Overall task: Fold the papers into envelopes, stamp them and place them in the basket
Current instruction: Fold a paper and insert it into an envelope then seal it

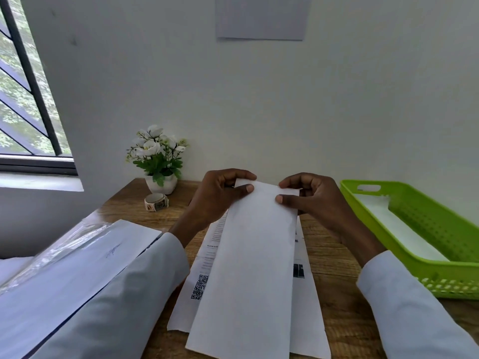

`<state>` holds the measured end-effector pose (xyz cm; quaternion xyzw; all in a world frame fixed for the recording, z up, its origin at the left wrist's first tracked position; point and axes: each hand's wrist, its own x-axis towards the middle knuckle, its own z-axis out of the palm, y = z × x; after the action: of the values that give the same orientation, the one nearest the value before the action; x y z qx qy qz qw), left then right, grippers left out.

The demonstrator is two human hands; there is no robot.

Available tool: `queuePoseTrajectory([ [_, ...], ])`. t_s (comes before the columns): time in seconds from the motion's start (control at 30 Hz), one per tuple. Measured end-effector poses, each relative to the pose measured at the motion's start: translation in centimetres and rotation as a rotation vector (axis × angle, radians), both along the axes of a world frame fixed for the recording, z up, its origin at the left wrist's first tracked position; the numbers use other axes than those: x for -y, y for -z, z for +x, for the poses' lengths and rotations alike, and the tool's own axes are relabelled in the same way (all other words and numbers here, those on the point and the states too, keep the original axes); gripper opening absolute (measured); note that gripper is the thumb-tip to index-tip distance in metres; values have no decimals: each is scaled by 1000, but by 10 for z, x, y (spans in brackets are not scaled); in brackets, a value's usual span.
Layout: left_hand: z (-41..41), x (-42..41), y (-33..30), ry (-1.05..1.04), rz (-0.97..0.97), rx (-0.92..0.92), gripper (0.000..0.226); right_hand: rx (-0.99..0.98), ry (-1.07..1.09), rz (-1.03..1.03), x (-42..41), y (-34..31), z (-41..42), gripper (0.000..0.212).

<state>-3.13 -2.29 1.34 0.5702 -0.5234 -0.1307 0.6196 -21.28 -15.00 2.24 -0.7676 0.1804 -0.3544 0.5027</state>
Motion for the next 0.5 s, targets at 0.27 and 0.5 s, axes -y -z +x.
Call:
queuePoseTrajectory([
  [0.27, 3, 2, 3, 12, 37, 127, 10, 6, -26, -96, 1, 6, 4, 22],
  [0.5, 5, 0, 5, 21, 42, 171, 15, -37, -61, -91, -2, 10, 6, 28],
])
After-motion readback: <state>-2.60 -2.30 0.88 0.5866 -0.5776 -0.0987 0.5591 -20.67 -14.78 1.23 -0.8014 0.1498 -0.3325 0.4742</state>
